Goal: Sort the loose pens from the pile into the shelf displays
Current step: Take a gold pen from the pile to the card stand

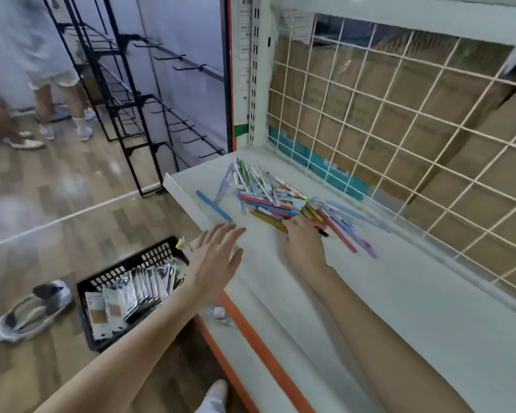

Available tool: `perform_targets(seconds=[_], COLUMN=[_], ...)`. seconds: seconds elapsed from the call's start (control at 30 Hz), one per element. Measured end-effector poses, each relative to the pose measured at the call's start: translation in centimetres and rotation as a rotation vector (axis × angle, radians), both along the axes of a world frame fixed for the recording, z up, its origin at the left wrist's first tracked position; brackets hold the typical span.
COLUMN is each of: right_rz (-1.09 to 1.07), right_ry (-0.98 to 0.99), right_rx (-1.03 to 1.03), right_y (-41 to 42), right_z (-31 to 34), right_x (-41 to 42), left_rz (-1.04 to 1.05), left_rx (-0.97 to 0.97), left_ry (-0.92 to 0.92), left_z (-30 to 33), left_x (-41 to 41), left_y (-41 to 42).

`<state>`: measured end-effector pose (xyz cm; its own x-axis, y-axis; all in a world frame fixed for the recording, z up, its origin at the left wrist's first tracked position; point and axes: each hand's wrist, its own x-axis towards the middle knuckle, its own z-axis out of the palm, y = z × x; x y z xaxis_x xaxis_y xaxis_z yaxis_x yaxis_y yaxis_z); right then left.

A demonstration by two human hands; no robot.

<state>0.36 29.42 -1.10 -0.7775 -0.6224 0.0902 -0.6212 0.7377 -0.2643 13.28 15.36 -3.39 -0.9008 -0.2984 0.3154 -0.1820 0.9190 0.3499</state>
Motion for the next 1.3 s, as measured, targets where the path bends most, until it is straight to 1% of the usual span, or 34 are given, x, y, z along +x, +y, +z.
perform_targets(seconds=[0.07,0.2,0.33,0.4,0.47,0.63,0.7,0.77,0.87,1.07,1.17,1.3], right_rz=[-0.031,-0.049,-0.081,-0.111,-0.144,-0.197,-0.183,-0.169,-0.157,-0.267,-0.286,-0.283], right_ry=[0.045,0.06,-0.006,-0.072,-0.141,-0.221,-0.246,-0.27,-0.243,-0.08,0.004,0.06], right_rx=[0.03,0.045,0.049,-0.025,-0.172,-0.525,-0.563,-0.572,-0.536,-0.176,-0.088,-0.034], right_y=[-0.6,-1.1,-1.1,-1.3,-1.6,-3.1,-3.7,-4.1,-4.0,-2.2,-2.3,-2.7], right_z=[0.0,-0.5,-0.4,-0.3,-0.1,0.8,0.9,0.7,0.4,-0.7,-0.8,-0.8], right_x=[-0.5,-1.0,-1.1,-0.9,-0.4,1.3,1.9,2.1,1.9,-0.3,-0.7,-1.4], left_rz=[-0.022,-0.091,-0.143,-0.162,-0.155,-0.181,-0.199,-0.182,-0.202,-0.184,-0.196,-0.207], left_rx=[-0.003,-0.029,0.002,0.057,0.212,0.89,1.051,1.147,1.238,1.277,1.255,1.154], left_ry=[0.006,0.053,0.058,0.043,0.046,0.068,0.09,0.095,0.083,0.11,0.096,0.041], left_z=[-0.1,0.0,-0.1,0.0,0.5,2.2,2.2,2.2,2.0,1.9,2.2,2.2], left_x=[-1.1,-3.1,-4.6,-5.2,-5.6,-6.9,-7.4,-7.7,-7.9,-8.7,-8.8,-9.0], left_y=[-1.8,-4.6,-5.9,-6.0,-5.8,-4.7,-4.5,-4.5,-4.9,-6.2,-6.7,-7.4])
